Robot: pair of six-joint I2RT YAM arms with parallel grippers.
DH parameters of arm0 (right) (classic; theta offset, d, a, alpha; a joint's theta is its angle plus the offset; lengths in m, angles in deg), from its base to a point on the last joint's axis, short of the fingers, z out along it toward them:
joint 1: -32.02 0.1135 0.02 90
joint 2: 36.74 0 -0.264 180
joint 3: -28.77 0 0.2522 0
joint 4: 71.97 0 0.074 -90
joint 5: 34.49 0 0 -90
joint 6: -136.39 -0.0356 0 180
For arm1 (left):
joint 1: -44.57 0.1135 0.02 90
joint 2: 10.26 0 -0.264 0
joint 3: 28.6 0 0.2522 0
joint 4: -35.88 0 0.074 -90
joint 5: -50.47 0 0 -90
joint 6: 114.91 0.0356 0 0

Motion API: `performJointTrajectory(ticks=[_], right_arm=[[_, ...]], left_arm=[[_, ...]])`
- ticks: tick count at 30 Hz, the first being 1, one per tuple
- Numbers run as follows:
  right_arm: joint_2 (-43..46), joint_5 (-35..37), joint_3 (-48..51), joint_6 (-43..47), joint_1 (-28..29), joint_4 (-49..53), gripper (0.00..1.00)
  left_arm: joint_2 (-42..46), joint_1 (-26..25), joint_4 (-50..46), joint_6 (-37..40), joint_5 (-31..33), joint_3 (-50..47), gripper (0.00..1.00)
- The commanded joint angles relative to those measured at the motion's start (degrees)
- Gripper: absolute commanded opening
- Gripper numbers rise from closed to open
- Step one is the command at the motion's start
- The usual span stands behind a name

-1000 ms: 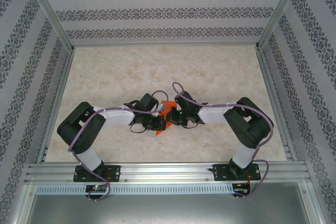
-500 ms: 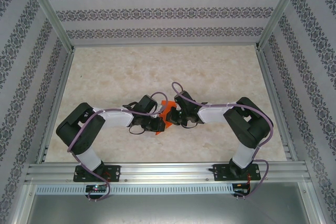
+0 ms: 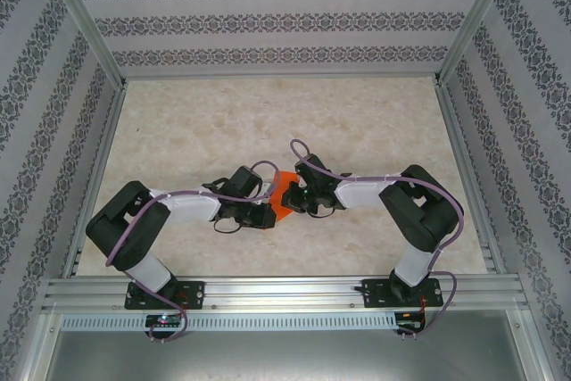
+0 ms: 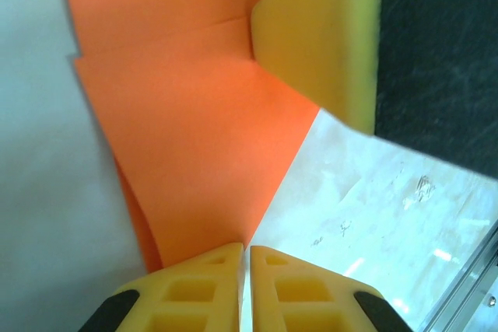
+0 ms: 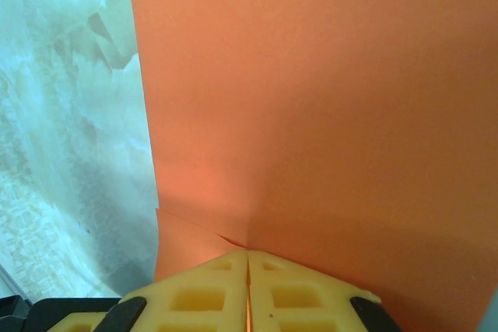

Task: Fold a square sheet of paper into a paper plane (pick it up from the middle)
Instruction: Third fold the triangle at the center of the table.

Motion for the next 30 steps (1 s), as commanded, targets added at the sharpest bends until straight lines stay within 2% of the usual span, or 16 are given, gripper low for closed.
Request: performJointTrajectory(ticks=[1, 12, 17, 21, 24, 30], right_arm=[[-3.2, 6.3, 1.2, 1.3, 0.1, 7.2, 0.08], [-3.9, 6.1, 0.5, 1.5, 0.3, 7.5, 0.08], [-3.4, 6.1, 0.5, 1.6, 0.4, 7.7, 0.08], [-3.2, 5.9, 0.5, 1.7, 0.4, 7.6, 0.08], [-2.9, 5.7, 0.5, 1.7, 0.4, 7.5, 0.08], [-2.4, 5.9, 0.4, 1.8, 0.3, 7.5, 0.09]], left_arm=[[1.1, 0.1, -9.4, 1.8, 1.7, -2.8, 0.14], [5.9, 0.1, -13.2, 0.6, 4.5, -4.7, 0.13], [16.5, 0.1, -14.2, -2.1, 4.9, -5.9, 0.14], [24.4, 0.6, -14.5, -3.6, 8.3, -4.5, 0.17], [23.2, 1.3, -11.7, -3.9, 6.9, -1.9, 0.2], [11.4, 1.4, -3.7, -5.1, 1.6, 2.8, 0.19]])
